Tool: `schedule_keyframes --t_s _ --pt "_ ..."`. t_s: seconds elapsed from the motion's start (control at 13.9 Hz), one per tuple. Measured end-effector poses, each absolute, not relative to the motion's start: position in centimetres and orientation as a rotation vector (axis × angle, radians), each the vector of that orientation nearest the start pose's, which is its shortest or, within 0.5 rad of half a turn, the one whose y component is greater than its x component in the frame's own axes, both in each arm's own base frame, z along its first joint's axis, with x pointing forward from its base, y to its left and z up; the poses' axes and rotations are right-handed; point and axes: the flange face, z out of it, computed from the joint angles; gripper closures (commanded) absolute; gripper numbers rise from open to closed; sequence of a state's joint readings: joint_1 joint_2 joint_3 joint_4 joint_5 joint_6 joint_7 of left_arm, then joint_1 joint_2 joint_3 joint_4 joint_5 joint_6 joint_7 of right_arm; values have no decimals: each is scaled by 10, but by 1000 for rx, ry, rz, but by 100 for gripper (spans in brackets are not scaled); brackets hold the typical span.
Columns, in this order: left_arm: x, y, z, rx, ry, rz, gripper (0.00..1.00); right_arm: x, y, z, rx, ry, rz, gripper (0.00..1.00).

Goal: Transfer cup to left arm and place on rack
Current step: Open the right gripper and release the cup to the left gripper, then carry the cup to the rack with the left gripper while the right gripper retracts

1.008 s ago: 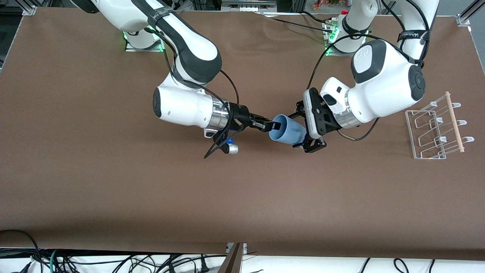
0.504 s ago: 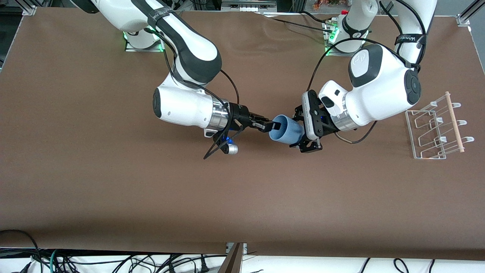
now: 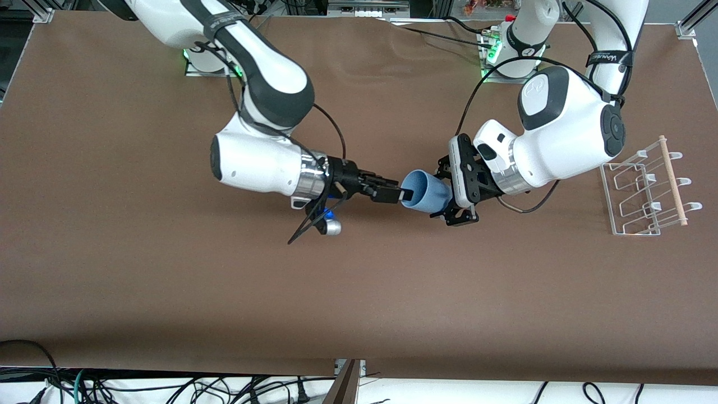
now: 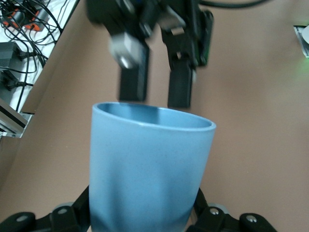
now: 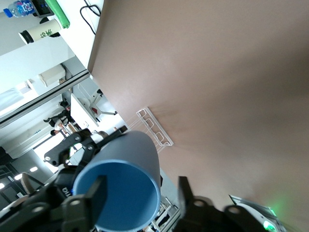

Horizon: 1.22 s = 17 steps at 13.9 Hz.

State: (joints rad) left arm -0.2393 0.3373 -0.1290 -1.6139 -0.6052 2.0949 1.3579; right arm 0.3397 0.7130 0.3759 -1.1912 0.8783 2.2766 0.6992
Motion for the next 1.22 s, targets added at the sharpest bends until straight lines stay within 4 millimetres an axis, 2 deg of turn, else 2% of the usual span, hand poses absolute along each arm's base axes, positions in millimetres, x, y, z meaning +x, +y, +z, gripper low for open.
schedule_keyframes --t_s 0.22,0.36,0.58,0.72,0.86,1.01,1.22 --pt "624 -241 455 -2690 2333 -643 100 662 406 460 -2030 608 414 0" --pt "625 -220 451 -2708 2330 -516 100 671 383 463 -2111 577 371 0" --pt "622 -184 440 -2693 2280 -186 100 675 357 454 -2305 513 333 0" --pt "616 -166 439 -2637 2230 60 100 681 328 444 -2436 452 315 0" --pt "610 -148 454 -2546 2122 321 100 689 288 435 -2569 392 303 0" --pt "602 -127 463 -2449 1941 562 100 694 253 433 -2694 324 269 0" --pt "599 -100 458 -2262 1717 814 100 697 210 442 -2867 252 179 0"
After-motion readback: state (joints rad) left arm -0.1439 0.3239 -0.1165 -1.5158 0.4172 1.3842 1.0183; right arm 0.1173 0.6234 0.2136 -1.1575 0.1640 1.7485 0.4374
